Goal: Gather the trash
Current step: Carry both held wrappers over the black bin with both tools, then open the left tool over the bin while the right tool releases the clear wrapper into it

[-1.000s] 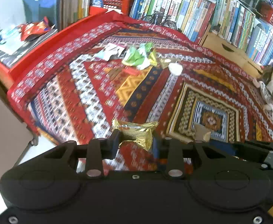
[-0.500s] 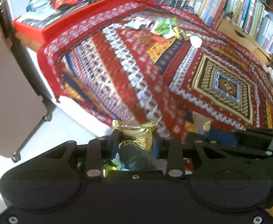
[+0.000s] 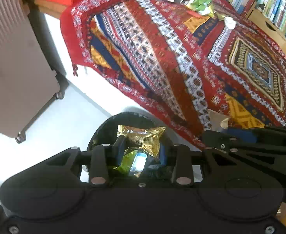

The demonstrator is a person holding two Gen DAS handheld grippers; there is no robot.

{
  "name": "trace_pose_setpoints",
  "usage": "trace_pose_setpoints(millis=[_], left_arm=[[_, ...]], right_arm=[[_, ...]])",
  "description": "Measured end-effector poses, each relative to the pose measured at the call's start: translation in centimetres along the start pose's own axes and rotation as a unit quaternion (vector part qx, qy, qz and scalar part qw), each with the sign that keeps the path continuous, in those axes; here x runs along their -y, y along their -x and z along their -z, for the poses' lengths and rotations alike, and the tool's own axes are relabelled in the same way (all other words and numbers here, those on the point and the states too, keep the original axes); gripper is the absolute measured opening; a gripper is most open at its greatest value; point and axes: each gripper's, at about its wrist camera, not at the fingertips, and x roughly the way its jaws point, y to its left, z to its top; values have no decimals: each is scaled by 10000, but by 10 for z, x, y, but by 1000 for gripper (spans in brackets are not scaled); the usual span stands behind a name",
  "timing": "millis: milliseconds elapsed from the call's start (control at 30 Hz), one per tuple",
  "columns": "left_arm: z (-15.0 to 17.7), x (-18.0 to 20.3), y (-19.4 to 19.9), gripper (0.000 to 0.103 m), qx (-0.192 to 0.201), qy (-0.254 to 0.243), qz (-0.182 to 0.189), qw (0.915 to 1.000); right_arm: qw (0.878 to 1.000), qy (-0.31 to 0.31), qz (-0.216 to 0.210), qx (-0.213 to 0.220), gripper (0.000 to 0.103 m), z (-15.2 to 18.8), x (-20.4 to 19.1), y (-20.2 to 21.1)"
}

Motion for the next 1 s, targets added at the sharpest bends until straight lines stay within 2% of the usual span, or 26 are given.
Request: trace_pose_setpoints(millis=[467, 800, 833, 900, 1000], left_arm=[[13, -24, -25, 33, -216, 292, 68, 9993], [10, -30, -35, 36, -259, 452, 106, 9986], [10, -30, -36, 37, -256, 450, 99, 9986], [9, -30, -37, 41, -241, 442, 62, 9987], [7, -30, -38, 48, -219, 400, -26, 9990]], right_arm=[[9993, 267, -91, -265, 30, -2, -8, -27], [9986, 380, -189, -309, 36, -9, -10, -41], [9987, 368, -193, -305, 38, -10, -10, -41], [9988, 338, -205, -302, 51, -11, -8, -42], [9988, 311, -231, -294, 53, -12, -7, -44]])
